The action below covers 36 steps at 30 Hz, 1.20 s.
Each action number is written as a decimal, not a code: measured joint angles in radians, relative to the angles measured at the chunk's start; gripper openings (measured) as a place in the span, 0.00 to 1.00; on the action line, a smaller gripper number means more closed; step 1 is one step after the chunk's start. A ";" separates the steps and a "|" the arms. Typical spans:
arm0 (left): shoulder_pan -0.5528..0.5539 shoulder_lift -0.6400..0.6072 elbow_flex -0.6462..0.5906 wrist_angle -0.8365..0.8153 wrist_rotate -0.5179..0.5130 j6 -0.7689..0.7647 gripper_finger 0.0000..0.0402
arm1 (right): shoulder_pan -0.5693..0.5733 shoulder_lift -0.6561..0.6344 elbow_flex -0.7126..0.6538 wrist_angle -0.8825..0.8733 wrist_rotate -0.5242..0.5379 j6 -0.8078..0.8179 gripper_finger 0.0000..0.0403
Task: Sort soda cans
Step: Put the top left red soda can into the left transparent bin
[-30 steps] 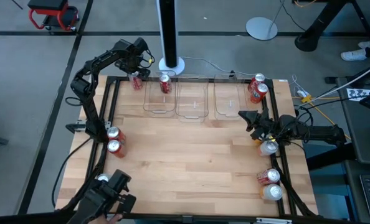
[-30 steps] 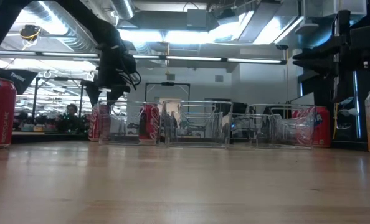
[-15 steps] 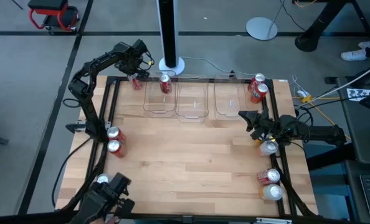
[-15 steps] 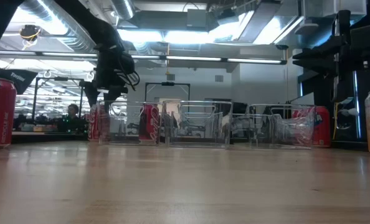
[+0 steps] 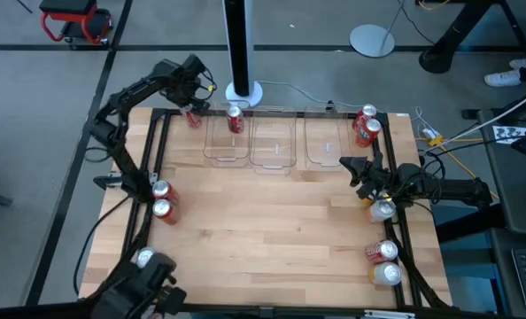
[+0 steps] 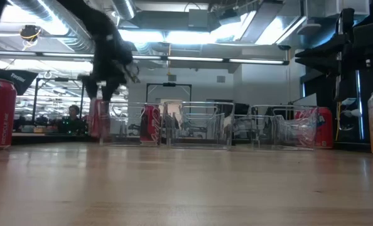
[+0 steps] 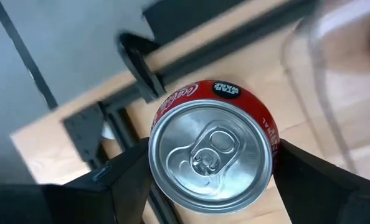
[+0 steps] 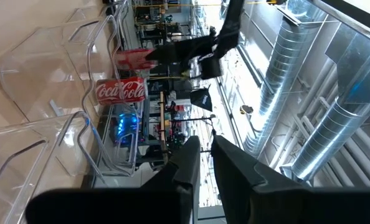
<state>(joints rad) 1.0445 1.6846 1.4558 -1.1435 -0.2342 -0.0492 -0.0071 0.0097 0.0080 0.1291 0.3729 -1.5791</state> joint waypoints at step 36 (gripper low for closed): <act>-0.275 -0.032 0.003 0.092 0.022 0.016 0.69 | 0.000 0.000 0.000 0.027 0.000 -0.046 0.12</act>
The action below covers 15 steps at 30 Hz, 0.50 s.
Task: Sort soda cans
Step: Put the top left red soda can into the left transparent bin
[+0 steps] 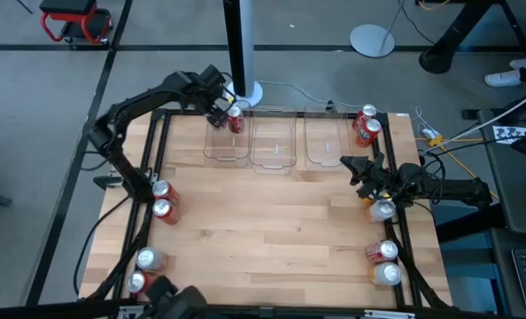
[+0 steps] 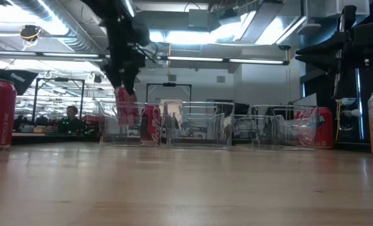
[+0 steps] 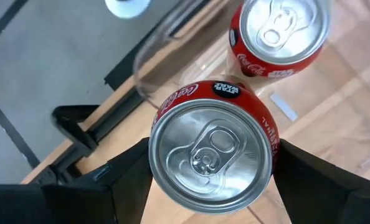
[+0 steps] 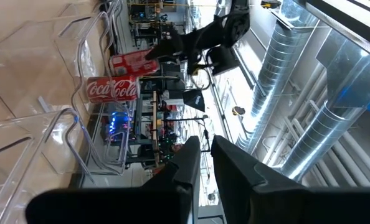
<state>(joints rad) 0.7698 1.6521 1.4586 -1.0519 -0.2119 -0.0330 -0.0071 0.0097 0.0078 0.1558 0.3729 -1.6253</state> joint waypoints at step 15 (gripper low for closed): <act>0.003 0.157 0.006 0.116 -0.017 0.000 0.72 | 0.000 0.000 0.000 -0.001 0.000 0.003 0.12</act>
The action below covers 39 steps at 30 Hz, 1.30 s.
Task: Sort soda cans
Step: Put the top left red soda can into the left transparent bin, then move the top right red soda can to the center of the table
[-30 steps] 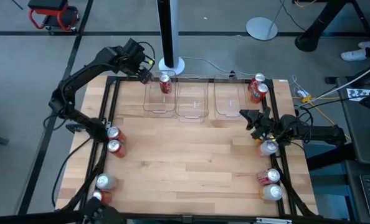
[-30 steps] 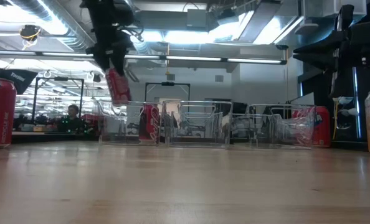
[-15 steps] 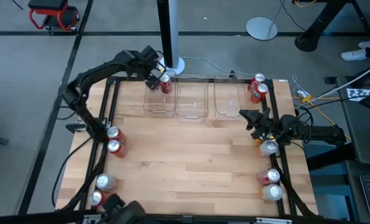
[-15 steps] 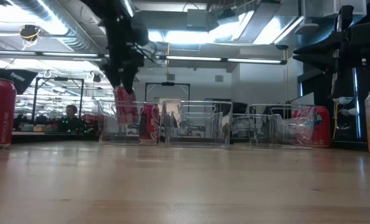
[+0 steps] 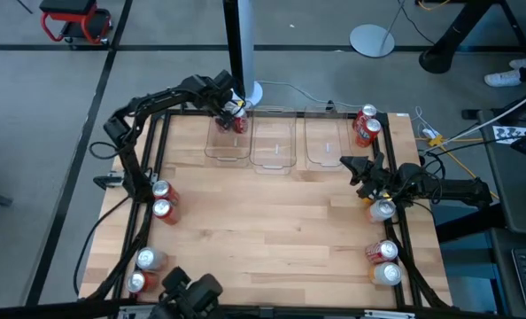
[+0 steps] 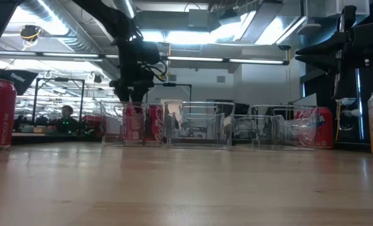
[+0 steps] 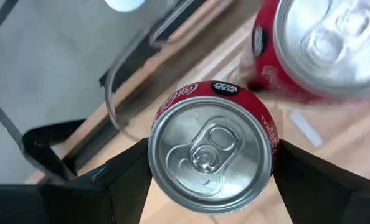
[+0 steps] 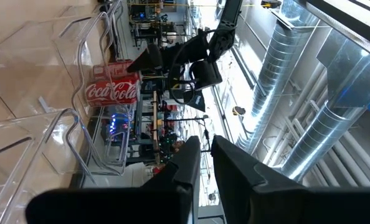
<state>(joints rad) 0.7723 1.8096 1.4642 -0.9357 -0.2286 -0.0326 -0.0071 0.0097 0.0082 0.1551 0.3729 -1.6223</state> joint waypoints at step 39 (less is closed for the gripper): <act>-0.190 -0.368 -0.053 -0.030 0.013 -0.062 0.84 | 0.000 0.000 0.000 0.023 0.000 -0.004 0.12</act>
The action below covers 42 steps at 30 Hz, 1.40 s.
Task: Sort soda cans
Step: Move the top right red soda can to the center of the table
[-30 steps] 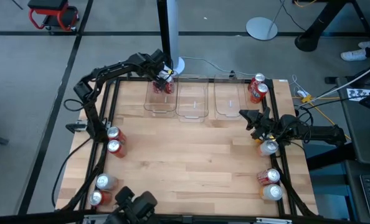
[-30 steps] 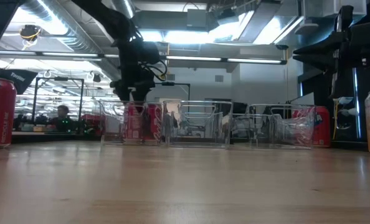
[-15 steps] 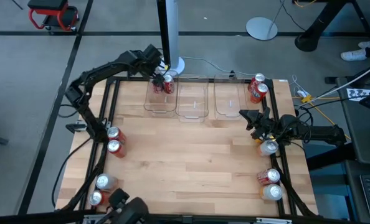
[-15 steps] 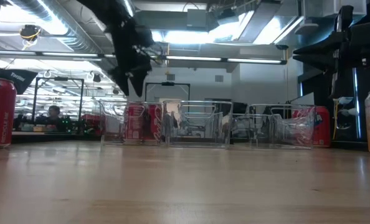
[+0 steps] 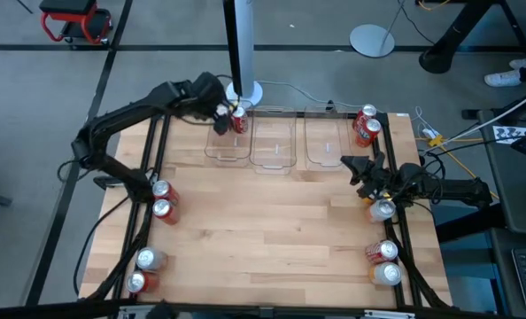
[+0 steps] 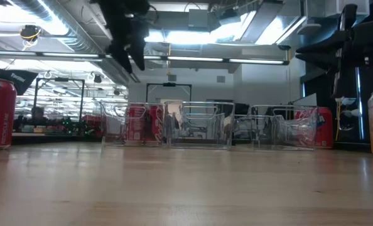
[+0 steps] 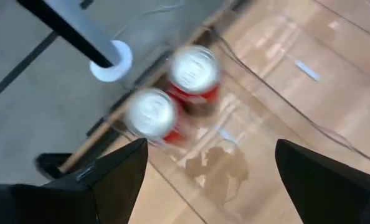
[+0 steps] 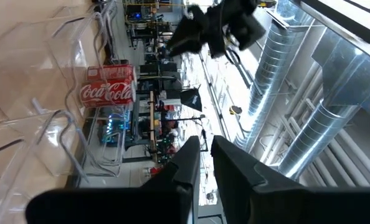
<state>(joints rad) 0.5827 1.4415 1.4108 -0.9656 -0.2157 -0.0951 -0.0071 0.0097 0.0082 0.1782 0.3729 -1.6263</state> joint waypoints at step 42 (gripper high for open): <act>-0.165 -0.282 -0.615 0.983 0.172 0.230 0.84 | -0.012 0.610 0.624 -0.025 0.649 -0.201 0.12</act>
<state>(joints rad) 0.4179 1.1595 0.7961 0.0174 -0.0441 0.1345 -0.0191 0.6197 0.6321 0.1534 1.0221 -1.8270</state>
